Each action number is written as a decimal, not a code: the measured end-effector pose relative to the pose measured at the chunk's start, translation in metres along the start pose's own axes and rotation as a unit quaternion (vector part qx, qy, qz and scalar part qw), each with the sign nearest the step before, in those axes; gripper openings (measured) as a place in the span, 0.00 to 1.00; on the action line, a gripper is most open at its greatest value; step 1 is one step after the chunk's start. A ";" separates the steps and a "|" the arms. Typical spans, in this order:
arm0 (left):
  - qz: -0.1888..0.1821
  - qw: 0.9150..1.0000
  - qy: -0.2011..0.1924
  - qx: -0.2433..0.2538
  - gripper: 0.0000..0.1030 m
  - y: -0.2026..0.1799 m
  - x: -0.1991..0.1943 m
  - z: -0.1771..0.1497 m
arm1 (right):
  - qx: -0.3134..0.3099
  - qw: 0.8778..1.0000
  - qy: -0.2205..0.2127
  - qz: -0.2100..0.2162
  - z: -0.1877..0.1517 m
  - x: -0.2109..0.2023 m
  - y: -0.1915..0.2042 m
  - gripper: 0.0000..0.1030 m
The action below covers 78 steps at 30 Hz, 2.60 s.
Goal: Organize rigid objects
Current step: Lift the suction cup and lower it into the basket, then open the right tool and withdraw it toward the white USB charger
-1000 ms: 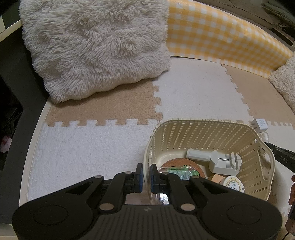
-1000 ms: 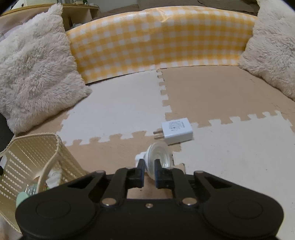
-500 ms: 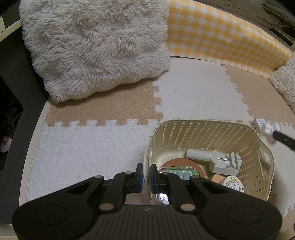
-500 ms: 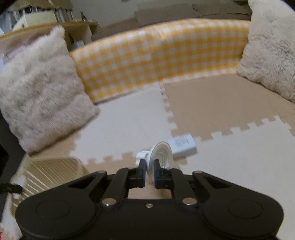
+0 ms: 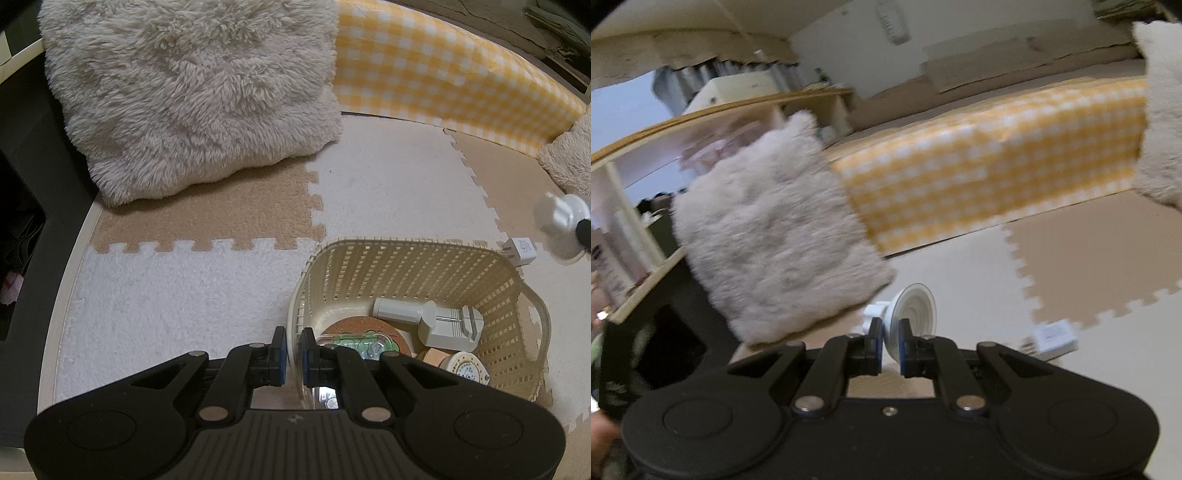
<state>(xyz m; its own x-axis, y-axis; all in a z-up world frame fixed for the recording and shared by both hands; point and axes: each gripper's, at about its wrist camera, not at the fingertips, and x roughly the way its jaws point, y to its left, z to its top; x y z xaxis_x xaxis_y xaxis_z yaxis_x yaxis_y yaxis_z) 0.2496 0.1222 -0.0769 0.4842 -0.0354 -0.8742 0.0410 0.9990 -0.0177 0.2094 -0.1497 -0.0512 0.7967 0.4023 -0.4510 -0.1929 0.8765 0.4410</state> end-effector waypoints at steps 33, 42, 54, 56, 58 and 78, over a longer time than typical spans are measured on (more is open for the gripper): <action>-0.001 1.000 0.000 0.000 0.08 0.001 0.000 0.000 | 0.003 0.979 0.204 0.006 -0.063 0.081 0.051 0.29; -0.001 1.000 0.000 0.001 0.08 0.001 0.000 0.000 | -0.050 0.962 0.266 0.029 -0.061 0.077 0.065 0.21; -0.003 1.000 0.001 0.000 0.09 0.001 0.000 0.000 | -0.026 0.927 0.370 0.051 -0.058 0.119 0.073 0.16; -0.003 1.000 0.001 -0.001 0.09 0.001 0.000 0.000 | -0.016 0.927 0.371 0.051 -0.057 0.122 0.075 0.16; -0.003 1.000 0.001 -0.001 0.08 0.001 0.000 0.000 | -0.016 0.928 0.368 0.050 -0.057 0.124 0.079 0.16; -0.004 1.000 0.001 -0.002 0.09 0.002 0.000 0.000 | -0.034 0.954 0.293 0.056 -0.040 0.082 0.072 0.36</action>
<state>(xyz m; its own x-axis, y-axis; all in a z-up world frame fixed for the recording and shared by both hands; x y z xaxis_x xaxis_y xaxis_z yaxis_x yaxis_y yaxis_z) 0.2497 0.1240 -0.0768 0.4825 -0.0429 -0.8749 0.0421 0.9988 -0.0258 0.2384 -0.0432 -0.0875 0.3152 0.5560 -0.7691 -0.3110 0.8262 0.4698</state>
